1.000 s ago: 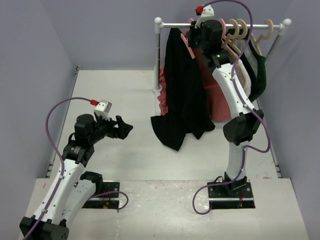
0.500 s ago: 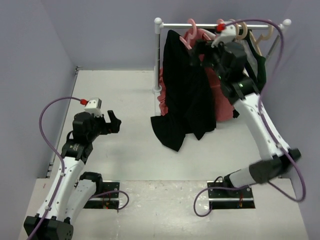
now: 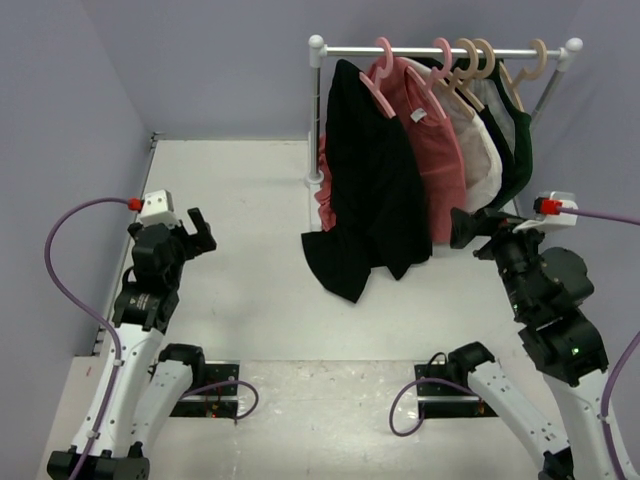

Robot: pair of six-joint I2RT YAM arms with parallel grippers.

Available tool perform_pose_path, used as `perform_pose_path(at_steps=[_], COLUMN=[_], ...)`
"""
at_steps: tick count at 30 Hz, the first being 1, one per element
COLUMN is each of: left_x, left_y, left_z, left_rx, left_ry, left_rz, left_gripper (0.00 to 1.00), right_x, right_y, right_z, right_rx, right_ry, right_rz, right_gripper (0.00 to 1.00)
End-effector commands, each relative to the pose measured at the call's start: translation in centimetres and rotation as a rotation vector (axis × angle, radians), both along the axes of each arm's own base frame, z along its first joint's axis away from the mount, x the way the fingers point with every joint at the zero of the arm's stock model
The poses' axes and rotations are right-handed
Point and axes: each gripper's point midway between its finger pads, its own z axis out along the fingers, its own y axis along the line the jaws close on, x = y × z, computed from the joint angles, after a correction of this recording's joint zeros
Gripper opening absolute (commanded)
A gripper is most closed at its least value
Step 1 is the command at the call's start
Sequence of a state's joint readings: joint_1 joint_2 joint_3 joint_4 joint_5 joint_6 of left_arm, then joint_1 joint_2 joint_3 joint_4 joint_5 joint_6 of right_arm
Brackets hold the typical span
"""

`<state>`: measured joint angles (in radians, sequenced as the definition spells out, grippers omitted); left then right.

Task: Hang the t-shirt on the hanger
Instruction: Reset both arms

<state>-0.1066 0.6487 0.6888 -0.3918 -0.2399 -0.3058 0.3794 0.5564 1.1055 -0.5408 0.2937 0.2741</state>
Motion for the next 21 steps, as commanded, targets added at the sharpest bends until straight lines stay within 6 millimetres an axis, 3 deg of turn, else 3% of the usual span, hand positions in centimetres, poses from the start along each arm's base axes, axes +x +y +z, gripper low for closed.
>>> perform_pose_path(at_steps=[1, 4, 8, 21], left_x=[0.0, -0.4, -0.8, -1.6], left_y=[1.1, 1.4, 1.1, 0.6], left_z=[1.5, 0.2, 0.3, 1.1], left_rx=[0.027, 0.032, 0.042, 0.061], left_ry=[-0.048, -0.023, -0.034, -0.093], left_rz=[0.049, 0.067, 0.070, 0.049], left_gripper=[1.00, 1.00, 1.00, 1.00], right_x=[-0.8, -1.3, -1.3, -1.9], right_y=[-2.2, -2.4, -2.6, -3.2], right_z=[-6.0, -7.5, -9.2, -10.3], right_rx=[-0.047, -0.026, -0.035, -0.026], right_ry=[0.156, 0.150, 0.161, 0.146], right_rz=[-0.114, -0.116, -0.125, -0.152], right_gripper=[0.99, 0.99, 0.99, 0.99])
